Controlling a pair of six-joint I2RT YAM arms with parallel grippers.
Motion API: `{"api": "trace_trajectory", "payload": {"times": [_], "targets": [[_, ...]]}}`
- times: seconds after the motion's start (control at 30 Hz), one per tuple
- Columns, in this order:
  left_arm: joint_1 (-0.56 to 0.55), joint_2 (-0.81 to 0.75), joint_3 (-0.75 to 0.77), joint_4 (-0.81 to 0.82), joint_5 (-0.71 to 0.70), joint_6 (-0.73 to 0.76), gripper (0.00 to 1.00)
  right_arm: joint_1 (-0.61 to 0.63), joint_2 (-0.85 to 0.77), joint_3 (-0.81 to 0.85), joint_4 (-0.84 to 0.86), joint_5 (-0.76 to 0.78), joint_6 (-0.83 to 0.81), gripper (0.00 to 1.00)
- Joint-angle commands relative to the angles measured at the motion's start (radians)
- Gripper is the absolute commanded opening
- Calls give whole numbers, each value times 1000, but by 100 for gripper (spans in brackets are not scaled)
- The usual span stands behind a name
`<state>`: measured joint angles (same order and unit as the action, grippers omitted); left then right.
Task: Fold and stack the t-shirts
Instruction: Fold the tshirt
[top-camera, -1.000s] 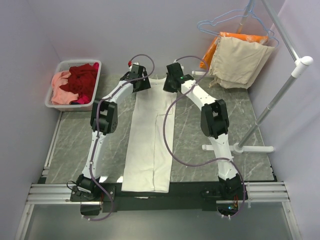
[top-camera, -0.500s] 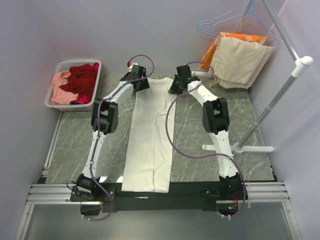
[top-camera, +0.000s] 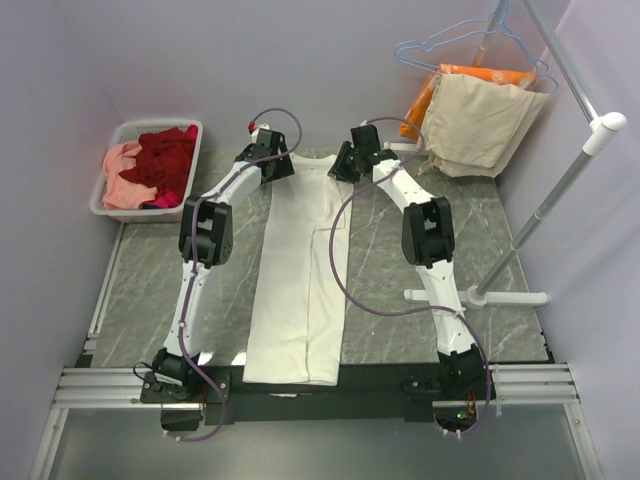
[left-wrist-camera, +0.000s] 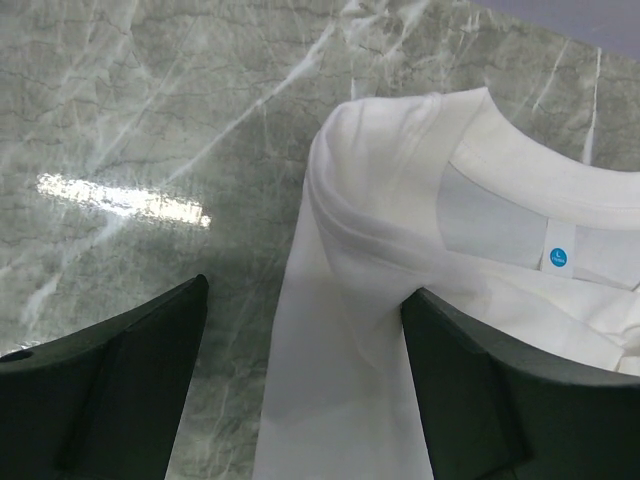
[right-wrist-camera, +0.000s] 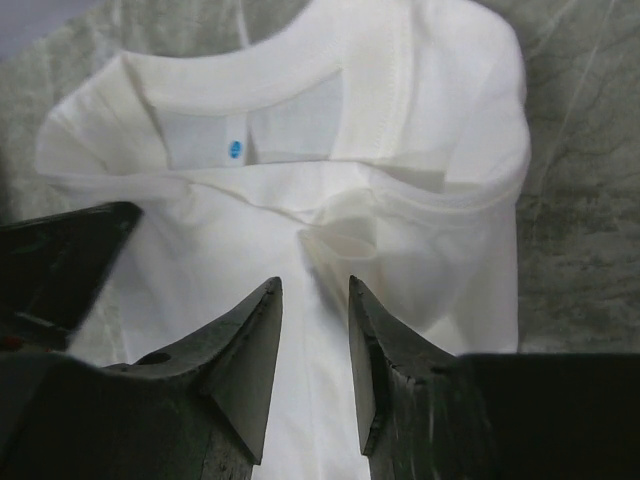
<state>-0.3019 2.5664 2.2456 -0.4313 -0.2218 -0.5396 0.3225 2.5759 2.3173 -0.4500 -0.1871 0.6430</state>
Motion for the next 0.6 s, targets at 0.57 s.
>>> {"api": "trace_trajectory", "payload": {"times": [0.57], "targets": [[79, -127, -64, 39, 136, -3, 84, -22, 63, 65, 13, -28, 43, 14]]}}
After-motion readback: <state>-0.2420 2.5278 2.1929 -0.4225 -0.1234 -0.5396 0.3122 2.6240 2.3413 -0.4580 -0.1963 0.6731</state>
